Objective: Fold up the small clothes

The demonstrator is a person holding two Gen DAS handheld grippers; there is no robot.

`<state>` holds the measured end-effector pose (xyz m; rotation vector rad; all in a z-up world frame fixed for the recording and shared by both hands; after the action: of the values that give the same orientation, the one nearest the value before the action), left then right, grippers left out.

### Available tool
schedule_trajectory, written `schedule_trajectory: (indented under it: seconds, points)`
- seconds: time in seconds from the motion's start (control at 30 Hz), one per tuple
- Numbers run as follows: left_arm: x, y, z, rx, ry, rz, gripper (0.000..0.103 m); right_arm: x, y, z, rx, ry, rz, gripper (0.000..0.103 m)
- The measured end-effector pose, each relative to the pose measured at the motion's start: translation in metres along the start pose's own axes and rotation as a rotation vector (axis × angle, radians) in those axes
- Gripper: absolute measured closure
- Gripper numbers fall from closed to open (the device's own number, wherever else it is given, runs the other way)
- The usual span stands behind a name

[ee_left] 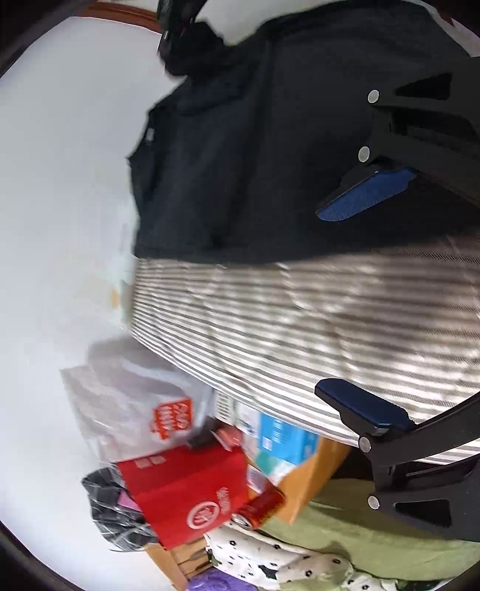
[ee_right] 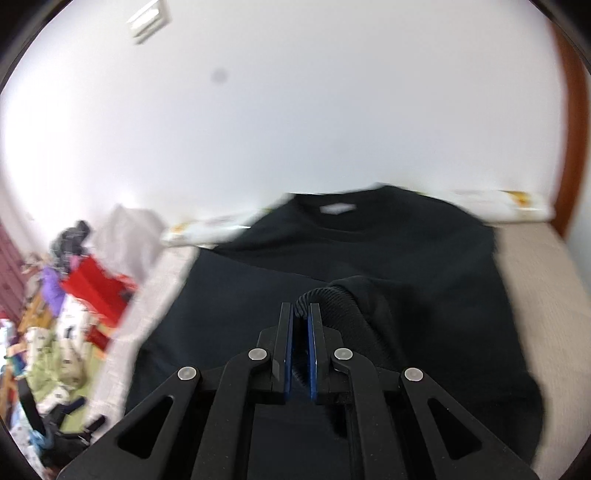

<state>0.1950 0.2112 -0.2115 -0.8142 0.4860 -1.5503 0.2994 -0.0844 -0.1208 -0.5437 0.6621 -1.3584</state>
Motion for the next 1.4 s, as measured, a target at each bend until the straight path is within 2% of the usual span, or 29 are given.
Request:
schedule_trajectory:
  seconds: [0.1,0.17,0.23,0.27,0.3,0.37,0.4,0.5,0.6,0.73,0.87,1.03,1.13,1.2,1.3,1.4]
  points:
    - [0.009,0.003,0.017,0.021,0.003,-0.005,0.017,-0.064,0.014,0.013,0.001,-0.041,0.097,0.096]
    - [0.014,0.008,0.025,0.026,0.002,-0.005,0.017,-0.091,0.020,0.016,-0.003,-0.060,0.146,0.095]
    - [0.015,0.013,0.031,0.029,-0.006,-0.008,0.017,-0.113,0.021,0.020,-0.017,-0.075,0.238,0.093]
    - [0.016,0.015,0.034,0.030,-0.012,-0.015,0.017,-0.116,0.017,0.022,-0.012,-0.086,0.271,0.087]
    - [0.017,0.018,0.037,0.031,-0.018,-0.029,0.017,-0.114,0.013,0.023,0.007,-0.092,0.271,0.076]
    - [0.024,0.025,0.047,0.037,-0.033,-0.085,0.017,-0.094,0.008,0.026,0.065,-0.098,0.230,0.059]
    - [0.028,0.031,0.052,0.039,-0.041,-0.108,0.017,-0.078,0.005,0.026,0.091,-0.093,0.198,0.058]
    - [0.040,0.050,0.066,0.030,-0.061,-0.165,0.021,-0.022,0.008,0.018,0.092,-0.082,0.107,0.058]
    - [0.061,0.076,0.081,0.005,-0.066,-0.226,0.027,0.042,0.019,-0.002,0.031,-0.044,-0.005,0.058]
    - [0.091,0.107,0.089,-0.049,-0.048,-0.294,0.038,0.109,0.022,-0.033,-0.029,0.007,-0.098,0.058]
    - [0.117,0.132,0.084,-0.120,-0.053,-0.357,0.059,0.157,0.016,-0.066,-0.062,0.042,-0.164,0.058]
    - [0.128,0.143,0.072,-0.156,-0.052,-0.362,0.064,0.179,0.011,-0.091,-0.080,0.059,-0.205,0.058]
    - [0.130,0.145,0.072,-0.151,-0.046,-0.343,0.075,0.180,0.010,-0.101,-0.083,0.047,-0.217,0.058]
    - [0.135,0.147,0.072,-0.161,-0.051,-0.362,0.088,0.176,0.011,-0.105,-0.086,0.036,-0.211,0.058]
    - [0.143,0.151,0.069,-0.177,-0.011,-0.342,0.096,0.168,0.014,-0.109,-0.090,0.013,-0.212,0.058]
    - [0.145,0.141,0.076,-0.146,-0.002,-0.340,0.098,0.163,0.015,-0.107,-0.084,-0.001,-0.217,0.058]
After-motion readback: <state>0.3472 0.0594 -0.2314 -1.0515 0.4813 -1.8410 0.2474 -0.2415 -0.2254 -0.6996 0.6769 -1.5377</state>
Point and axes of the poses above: each gripper's, at about its wrist camera, not at the fingertips, and y roughly the way its jaws point, x to its right, z to its top, the point moved 8 cm from there along y, roughly the way its jaws point, and after that the axes turned 14 degrees about -z, right-handed, at the moved point
